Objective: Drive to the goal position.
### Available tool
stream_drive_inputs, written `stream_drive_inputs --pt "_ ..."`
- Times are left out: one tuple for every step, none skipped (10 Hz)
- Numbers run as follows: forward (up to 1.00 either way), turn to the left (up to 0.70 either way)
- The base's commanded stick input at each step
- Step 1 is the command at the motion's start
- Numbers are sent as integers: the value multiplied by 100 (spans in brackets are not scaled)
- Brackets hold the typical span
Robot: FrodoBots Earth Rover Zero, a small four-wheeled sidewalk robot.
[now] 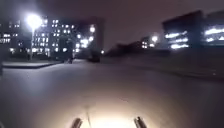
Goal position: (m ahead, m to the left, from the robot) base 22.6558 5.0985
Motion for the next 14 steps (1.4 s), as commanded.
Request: stream_drive_inputs --pt "100 0" --pt "100 0" --pt "100 0" --pt "100 0" --pt "100 0" --pt "100 0" --pt "100 0" --pt "100 0" --pt "100 0" --pt "100 0" --pt "100 0" --pt "100 0" --pt "100 0" --pt "100 0"
